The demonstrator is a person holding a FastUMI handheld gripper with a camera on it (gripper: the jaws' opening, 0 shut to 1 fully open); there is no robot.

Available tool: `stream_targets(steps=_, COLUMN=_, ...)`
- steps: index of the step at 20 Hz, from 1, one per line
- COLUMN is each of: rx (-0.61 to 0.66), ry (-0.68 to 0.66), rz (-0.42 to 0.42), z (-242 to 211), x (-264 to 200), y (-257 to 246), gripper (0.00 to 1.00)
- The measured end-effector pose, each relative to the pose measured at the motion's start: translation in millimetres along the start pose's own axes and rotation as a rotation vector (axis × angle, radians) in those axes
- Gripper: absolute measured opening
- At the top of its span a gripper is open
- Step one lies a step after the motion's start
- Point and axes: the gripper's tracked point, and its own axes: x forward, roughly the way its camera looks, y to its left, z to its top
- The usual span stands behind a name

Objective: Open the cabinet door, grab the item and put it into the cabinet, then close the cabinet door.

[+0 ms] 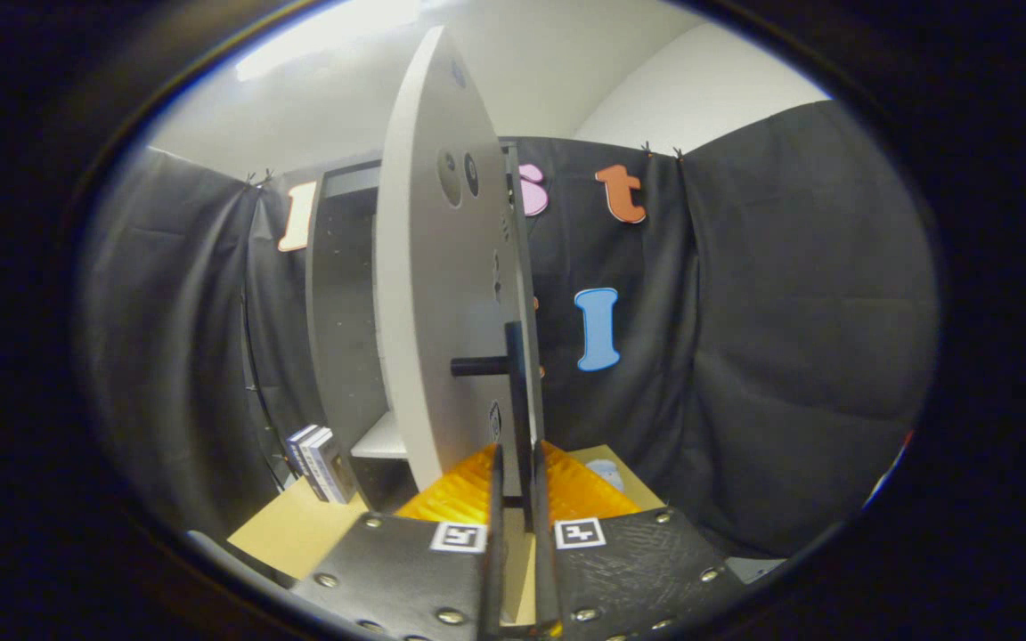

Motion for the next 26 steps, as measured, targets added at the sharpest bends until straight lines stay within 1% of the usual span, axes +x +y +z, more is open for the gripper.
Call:
stream_targets(steps=1, rx=0.0, ry=0.0, rz=-0.002, z=0.9, x=-5.5, y=-15.7, gripper=0.11)
stream_targets(steps=4, rx=0.036, ry=0.008, rz=0.02, z=4.7, x=-1.4, y=-37.9, gripper=0.09)
stream_targets(steps=5, rx=0.048, ry=0.011, rz=0.015, z=5.4, x=0.6, y=-48.2, gripper=0.09)
stream_targets(steps=8, rx=0.024, ry=0.008, rz=-0.019, z=8.8, x=4.2, y=-72.5, gripper=0.09)
stream_targets(steps=10, rx=0.032, ry=0.011, rz=-0.019, z=10.3, x=5.1, y=-79.9, gripper=0.09)
stream_targets(steps=12, rx=0.042, ry=0.016, rz=0.0, z=8.8, x=6.0, y=-78.6, gripper=0.09)
stream_targets(steps=16, rx=0.026, ry=0.018, rz=-0.012, z=9.9, x=6.1, y=-80.6, gripper=0.09)
stream_targets(steps=19, rx=0.049, ry=0.008, rz=-0.004, z=17.3, x=-9.7, y=-77.4, gripper=0.09)
stream_targets(steps=22, rx=0.061, ry=-0.034, rz=-0.033, z=32.4, x=-29.3, y=-74.1, gripper=0.09)
stream_targets(steps=26, rx=0.054, ry=-0.039, rz=-0.064, z=33.1, x=-47.6, y=-57.1, gripper=0.09)
